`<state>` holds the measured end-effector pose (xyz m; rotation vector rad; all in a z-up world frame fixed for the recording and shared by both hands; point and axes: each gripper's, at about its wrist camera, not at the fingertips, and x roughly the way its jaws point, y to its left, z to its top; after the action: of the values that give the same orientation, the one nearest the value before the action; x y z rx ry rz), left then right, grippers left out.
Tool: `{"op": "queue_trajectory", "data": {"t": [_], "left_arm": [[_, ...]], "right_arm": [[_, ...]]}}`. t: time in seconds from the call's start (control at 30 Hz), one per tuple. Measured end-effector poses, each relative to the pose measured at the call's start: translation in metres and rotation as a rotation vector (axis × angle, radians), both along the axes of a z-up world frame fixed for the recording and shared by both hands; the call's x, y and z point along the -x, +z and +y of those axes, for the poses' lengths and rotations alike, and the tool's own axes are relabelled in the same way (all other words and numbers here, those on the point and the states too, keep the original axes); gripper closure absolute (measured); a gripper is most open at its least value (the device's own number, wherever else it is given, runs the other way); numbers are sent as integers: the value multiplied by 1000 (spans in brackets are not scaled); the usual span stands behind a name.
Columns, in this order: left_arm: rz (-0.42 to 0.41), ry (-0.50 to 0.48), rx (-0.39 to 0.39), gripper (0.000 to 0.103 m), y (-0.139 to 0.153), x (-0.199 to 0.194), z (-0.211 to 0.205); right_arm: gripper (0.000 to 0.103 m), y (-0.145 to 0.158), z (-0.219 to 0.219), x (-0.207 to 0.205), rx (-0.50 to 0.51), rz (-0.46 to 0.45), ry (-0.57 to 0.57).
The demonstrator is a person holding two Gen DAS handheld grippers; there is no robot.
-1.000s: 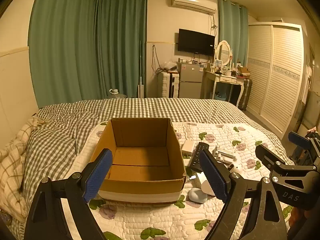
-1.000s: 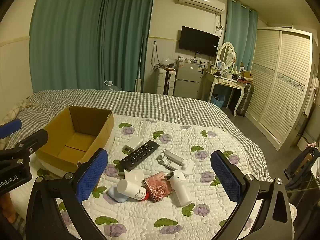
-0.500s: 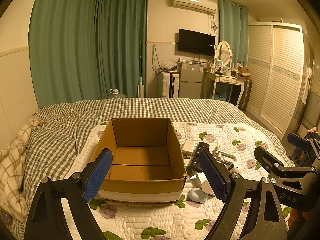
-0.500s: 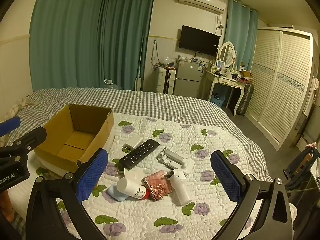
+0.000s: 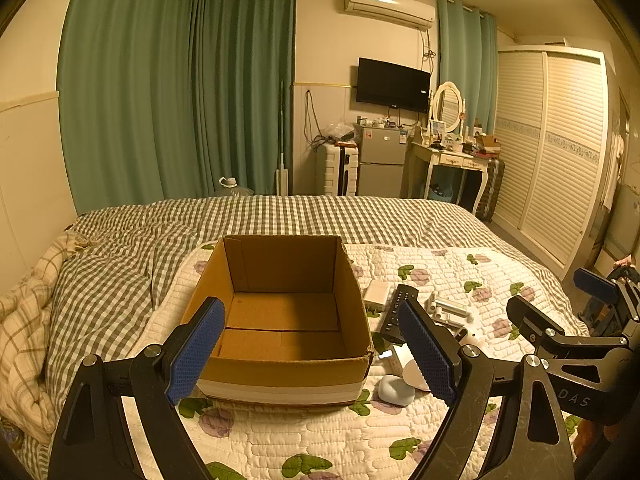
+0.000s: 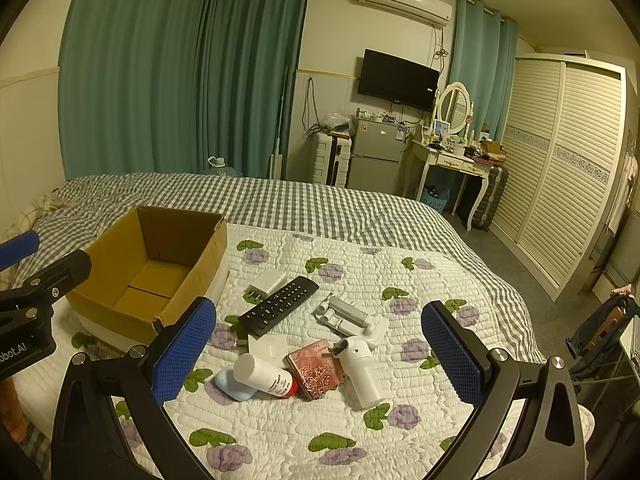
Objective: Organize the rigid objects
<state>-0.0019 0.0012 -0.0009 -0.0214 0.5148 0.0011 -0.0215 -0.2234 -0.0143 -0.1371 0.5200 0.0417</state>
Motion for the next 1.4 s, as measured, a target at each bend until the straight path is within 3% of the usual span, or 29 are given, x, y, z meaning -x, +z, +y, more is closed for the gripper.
{"op": "queue_trajectory", "data": {"t": [1.4], "left_arm": [[-1, 0, 3, 12, 0, 1, 1]], "right_arm": [[0, 0, 3, -1, 9, 5, 4]]}}
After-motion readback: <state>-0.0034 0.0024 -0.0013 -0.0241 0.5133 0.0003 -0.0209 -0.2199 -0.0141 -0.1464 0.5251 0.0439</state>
